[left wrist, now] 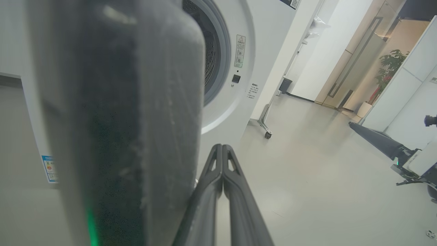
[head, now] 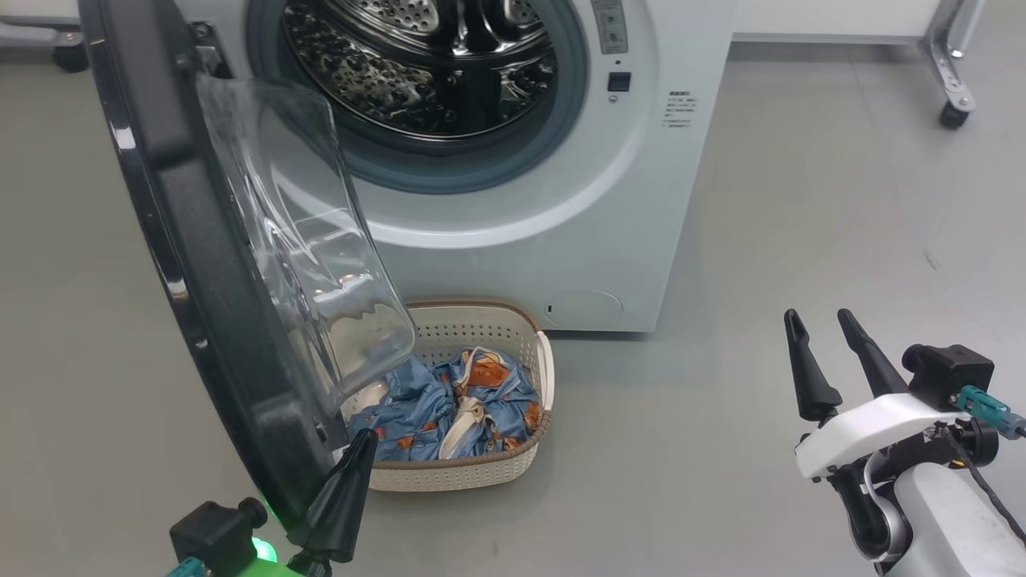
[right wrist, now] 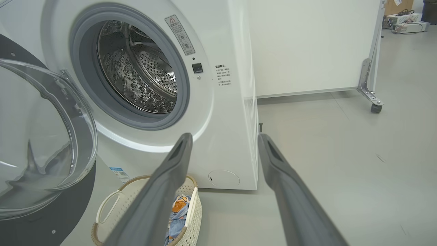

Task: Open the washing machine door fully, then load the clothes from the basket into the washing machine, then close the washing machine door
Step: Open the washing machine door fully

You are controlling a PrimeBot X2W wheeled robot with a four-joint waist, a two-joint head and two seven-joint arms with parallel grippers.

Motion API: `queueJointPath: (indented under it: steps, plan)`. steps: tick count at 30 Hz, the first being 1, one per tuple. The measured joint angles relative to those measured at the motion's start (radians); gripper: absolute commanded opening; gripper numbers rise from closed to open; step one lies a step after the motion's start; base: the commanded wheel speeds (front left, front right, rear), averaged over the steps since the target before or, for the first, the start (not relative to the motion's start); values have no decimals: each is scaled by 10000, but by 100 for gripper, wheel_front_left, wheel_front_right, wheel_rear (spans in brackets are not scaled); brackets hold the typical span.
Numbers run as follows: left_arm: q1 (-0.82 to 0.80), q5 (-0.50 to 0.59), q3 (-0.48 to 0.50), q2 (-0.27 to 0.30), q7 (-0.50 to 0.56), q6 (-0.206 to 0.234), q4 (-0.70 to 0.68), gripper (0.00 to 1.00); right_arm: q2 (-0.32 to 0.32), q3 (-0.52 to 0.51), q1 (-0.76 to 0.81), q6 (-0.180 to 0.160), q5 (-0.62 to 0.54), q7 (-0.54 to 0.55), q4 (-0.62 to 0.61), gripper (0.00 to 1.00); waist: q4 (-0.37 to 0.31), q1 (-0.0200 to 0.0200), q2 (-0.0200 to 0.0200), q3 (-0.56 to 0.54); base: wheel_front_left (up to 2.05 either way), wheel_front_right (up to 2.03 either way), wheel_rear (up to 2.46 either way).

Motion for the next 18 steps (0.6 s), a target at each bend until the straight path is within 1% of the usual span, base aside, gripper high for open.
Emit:
queueJointPath:
  steps: [12,18]
  plan:
    - [-23,-12,276,50,-92,2,251,0,169,-46,34,4,-81,0,35,100,878,0,-1,-115,0,0,0]
    - [-81,-12,729,263,-173,159,351,0,259,-54,34,40,-88,0,44,100,1200,0,0,-89,0,0,0]
